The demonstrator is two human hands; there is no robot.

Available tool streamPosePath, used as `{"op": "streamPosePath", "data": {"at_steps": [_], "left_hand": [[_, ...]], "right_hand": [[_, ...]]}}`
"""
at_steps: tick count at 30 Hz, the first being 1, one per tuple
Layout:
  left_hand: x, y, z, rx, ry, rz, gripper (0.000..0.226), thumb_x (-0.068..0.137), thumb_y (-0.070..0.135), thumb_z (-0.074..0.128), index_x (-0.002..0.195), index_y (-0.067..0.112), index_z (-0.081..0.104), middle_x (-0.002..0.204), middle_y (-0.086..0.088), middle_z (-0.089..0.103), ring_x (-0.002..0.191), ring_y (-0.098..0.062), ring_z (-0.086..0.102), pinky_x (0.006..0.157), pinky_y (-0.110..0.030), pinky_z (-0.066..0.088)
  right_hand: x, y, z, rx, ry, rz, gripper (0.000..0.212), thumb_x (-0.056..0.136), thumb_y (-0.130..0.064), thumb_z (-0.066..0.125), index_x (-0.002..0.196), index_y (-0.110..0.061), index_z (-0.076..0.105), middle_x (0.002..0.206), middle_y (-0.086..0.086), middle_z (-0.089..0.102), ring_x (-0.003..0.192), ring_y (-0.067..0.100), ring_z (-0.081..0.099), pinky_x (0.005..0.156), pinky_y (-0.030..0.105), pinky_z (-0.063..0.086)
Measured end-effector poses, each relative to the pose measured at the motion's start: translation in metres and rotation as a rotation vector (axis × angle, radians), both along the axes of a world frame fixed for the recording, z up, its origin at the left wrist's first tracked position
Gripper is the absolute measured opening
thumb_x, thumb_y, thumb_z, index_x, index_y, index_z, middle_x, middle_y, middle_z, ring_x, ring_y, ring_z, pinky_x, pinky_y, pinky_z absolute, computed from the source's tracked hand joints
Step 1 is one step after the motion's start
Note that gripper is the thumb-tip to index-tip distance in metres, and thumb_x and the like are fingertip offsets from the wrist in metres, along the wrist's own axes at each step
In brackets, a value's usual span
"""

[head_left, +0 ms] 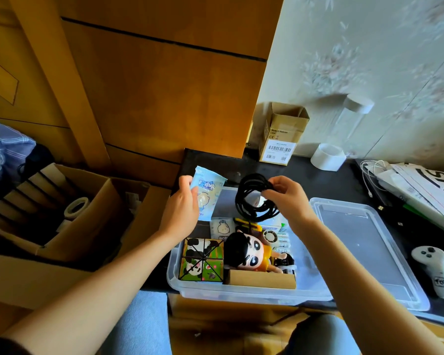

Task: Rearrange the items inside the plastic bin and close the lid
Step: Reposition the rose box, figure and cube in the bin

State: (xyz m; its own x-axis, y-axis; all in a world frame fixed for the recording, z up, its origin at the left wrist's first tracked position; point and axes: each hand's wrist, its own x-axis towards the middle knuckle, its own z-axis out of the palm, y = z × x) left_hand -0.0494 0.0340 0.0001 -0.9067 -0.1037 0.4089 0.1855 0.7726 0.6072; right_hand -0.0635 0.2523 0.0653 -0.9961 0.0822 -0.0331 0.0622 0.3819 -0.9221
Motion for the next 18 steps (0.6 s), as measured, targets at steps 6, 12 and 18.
{"op": "streamPosePath", "data": {"at_steps": [6,12,18], "left_hand": [[0.001,0.001,0.002,-0.037,-0.009,0.009,0.015,0.1,0.019,0.037,0.106,0.005,0.042,0.082,0.003,0.051,0.048,0.002,0.037,0.034,-0.013,0.021],[0.001,0.001,0.0,-0.038,-0.025,-0.011,0.018,0.1,0.019,0.036,0.107,0.003,0.042,0.094,-0.015,0.064,0.054,-0.012,0.047,0.035,-0.013,0.022],[0.002,0.002,0.0,-0.03,-0.039,-0.047,0.016,0.101,0.02,0.035,0.105,0.004,0.038,0.096,-0.014,0.062,0.065,-0.022,0.06,0.036,-0.028,0.04]], "right_hand": [[0.021,0.036,0.03,-0.234,0.044,-0.099,0.022,0.08,0.008,0.059,0.073,-0.014,0.058,0.068,0.006,0.057,0.062,0.017,0.051,0.062,0.026,0.041],[0.038,0.064,0.032,0.007,0.03,-0.161,0.023,0.078,0.006,0.063,0.073,-0.017,0.059,0.067,-0.001,0.06,0.049,0.005,0.054,0.049,0.012,0.045],[0.043,0.069,-0.002,0.59,-0.169,-0.014,0.029,0.081,-0.009,0.063,0.11,-0.01,0.06,0.11,0.004,0.063,0.096,0.02,0.059,0.081,0.025,0.044]]}}
